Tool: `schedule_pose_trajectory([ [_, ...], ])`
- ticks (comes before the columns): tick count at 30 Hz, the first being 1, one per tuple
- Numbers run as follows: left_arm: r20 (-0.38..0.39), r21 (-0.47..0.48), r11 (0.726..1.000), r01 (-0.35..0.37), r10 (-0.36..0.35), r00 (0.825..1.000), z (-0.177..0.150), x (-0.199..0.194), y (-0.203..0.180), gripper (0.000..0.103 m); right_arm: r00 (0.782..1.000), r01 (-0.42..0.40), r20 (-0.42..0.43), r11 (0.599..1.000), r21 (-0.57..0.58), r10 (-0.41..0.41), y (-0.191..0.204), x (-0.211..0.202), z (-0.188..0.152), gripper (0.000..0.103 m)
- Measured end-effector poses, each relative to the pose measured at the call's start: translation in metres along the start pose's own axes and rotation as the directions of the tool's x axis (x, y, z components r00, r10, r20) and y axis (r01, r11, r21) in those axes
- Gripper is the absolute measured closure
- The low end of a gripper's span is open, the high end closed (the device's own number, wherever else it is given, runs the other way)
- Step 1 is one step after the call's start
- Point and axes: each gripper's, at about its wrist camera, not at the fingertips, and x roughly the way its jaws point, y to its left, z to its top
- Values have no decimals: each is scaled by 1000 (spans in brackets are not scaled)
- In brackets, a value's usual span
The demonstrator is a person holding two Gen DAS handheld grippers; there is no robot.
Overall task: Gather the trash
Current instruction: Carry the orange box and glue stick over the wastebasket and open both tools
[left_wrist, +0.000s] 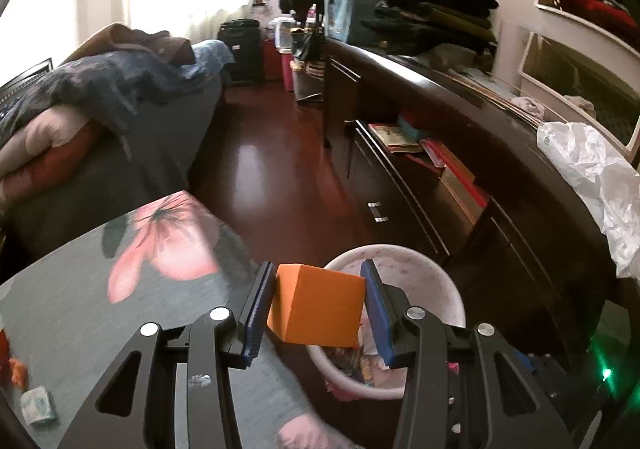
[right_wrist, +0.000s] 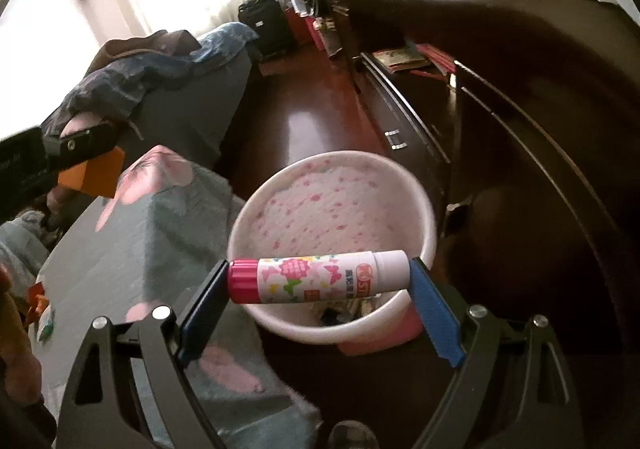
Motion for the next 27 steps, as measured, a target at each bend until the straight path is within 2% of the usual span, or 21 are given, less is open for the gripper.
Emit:
schedule_pose_trajectory([
  [7, -24, 42, 999, 17, -16, 1000, 11, 35, -31, 59, 1000, 17, 7, 1000, 13, -17, -11, 25, 8, 16],
  [12, -48, 27, 999, 30, -28, 998, 17, 58, -39, 57, 999, 32, 11, 999, 4, -32, -15, 44, 14, 16],
  [16, -45, 2, 1000, 23, -22, 999, 20, 64, -36, 32, 998, 54, 15, 998, -20, -53, -12, 55, 17, 14],
  [17, -26, -8, 1000, 15, -15, 1000, 21, 62, -34, 20, 998, 58, 18, 998, -28, -58, -11, 56, 17, 12],
  [18, -8, -11, 1000, 6, -6, 1000, 21, 59, -33, 17, 998, 62, 22, 998, -32, -61, -11, 56, 17, 11],
  [27, 40, -9, 999, -33, 33, 999, 27, 39, -23, 16, 998, 57, 26, 998, -31, -57, -8, 41, 12, 10],
])
